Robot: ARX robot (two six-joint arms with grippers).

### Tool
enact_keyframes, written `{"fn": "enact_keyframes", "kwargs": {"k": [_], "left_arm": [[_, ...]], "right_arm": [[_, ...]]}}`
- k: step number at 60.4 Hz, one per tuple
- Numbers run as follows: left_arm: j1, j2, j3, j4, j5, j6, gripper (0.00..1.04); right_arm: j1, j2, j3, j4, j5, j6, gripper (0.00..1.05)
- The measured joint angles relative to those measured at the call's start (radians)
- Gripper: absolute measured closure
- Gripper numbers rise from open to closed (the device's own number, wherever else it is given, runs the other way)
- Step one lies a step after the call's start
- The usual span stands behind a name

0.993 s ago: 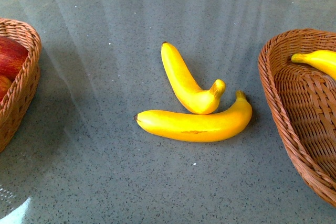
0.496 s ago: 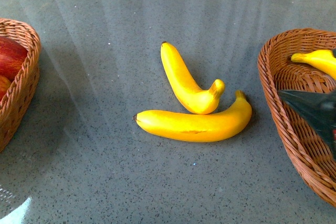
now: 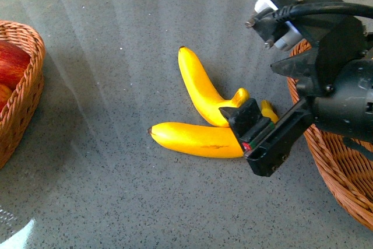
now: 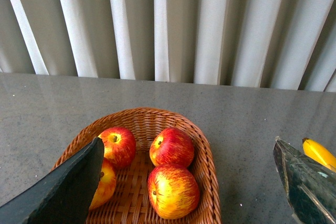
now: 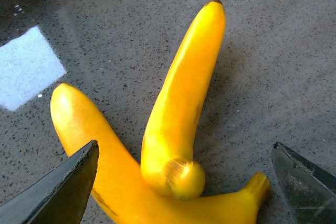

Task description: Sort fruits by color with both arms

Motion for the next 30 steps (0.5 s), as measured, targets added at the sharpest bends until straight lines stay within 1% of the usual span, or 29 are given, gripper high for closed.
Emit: {"fn": "enact_keyframes", "kwargs": {"k": [9, 14, 17, 21, 30], "left_arm": [[0.0, 0.0, 0.0, 0.0, 0.0, 0.0, 0.09], [0.0, 0.0, 0.0, 0.0, 0.0, 0.0, 0.09], [0.0, 0.0, 0.0, 0.0, 0.0, 0.0, 0.09], [0.0, 0.0, 0.0, 0.0, 0.0, 0.0, 0.09], [0.0, 0.0, 0.0, 0.0, 0.0, 0.0, 0.09]], "right_arm": [[0.01, 0.046, 0.027, 0.014, 0.011, 0.009, 0.1], [0.014, 0.068, 0.038, 0.017, 0.018, 0.019, 0.2], [0.017, 0.08, 0.043, 0.02, 0.025, 0.022, 0.28], [0.02, 0.09, 0.047, 0.023, 0.029, 0.026, 0.34], [0.026, 0.109, 0.048, 0.03, 0.037, 0.036, 0.57]]}}
